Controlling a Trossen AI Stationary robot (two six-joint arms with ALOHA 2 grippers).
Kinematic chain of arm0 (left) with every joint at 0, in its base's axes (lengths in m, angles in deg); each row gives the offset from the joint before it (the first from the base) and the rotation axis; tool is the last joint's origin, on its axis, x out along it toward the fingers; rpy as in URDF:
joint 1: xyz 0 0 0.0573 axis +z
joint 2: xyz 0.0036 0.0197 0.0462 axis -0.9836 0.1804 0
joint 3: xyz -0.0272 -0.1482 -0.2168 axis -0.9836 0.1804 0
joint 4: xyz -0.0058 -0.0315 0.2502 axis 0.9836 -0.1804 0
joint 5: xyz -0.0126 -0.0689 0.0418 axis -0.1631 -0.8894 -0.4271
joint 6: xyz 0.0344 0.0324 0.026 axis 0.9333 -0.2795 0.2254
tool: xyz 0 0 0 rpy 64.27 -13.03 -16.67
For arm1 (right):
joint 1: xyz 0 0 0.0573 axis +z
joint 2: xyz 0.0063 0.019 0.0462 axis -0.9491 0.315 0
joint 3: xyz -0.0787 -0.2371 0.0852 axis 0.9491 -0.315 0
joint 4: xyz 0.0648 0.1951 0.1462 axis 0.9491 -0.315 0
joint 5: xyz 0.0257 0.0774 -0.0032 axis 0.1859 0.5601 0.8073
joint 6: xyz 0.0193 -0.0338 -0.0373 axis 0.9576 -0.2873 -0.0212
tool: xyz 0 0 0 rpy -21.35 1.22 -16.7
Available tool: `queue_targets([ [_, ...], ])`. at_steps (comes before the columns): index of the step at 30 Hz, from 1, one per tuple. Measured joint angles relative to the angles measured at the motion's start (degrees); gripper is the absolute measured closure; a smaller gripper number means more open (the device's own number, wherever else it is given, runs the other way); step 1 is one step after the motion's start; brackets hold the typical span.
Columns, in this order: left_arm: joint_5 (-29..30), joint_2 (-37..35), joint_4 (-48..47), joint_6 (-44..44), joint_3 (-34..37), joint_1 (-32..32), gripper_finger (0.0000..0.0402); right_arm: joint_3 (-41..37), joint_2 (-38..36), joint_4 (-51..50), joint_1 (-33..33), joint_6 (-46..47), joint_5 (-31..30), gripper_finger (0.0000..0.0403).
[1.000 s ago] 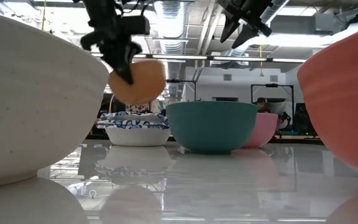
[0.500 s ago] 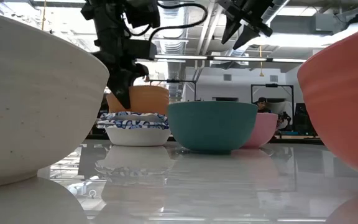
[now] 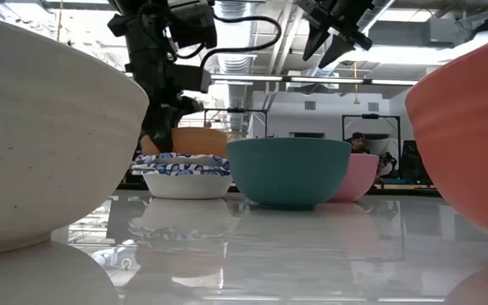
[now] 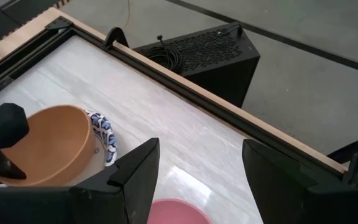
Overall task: Nest bowls inside each other
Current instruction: Stack the brown bowl on top of the white patterned bowl
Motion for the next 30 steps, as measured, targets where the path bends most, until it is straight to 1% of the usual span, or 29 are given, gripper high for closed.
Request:
queue_targets([
  [6, 0.2, 0.0, 1.8, -0.8, 1.6, 0.0, 0.0401, 0.0, 0.0, 0.0, 0.0, 0.0, 0.1, 0.0154],
  [13, 0.2, 0.0, 2.4, -0.7, 1.7, -0.1, 0.0401, 0.0, 0.0, 0.0, 0.0, 0.0, 0.9, 0.0154],
  [17, 0.4, 0.0, 2.9, -1.3, 1.7, 0.0, 0.0391, 0.0, 0.0, 0.0, 0.0, 0.0, 1.0, 0.0154],
  [22, 0.4, 0.0, 3.0, -2.0, 1.7, 0.0, 0.0355, 0.0, 0.0, 0.0, 0.0, 0.0, 1.2, 0.0154],
  [26, 0.6, 0.0, 2.5, -3.8, 1.7, 0.0, 0.0315, 0.0, 0.0, 0.0, 0.0, -0.2, 1.5, 0.0154],
  [30, 0.6, -0.2, 2.0, -4.7, 1.6, 0.0, 0.0273, 0.0, 0.0, 0.0, 0.0, -0.4, 3.1, 0.0154],
])
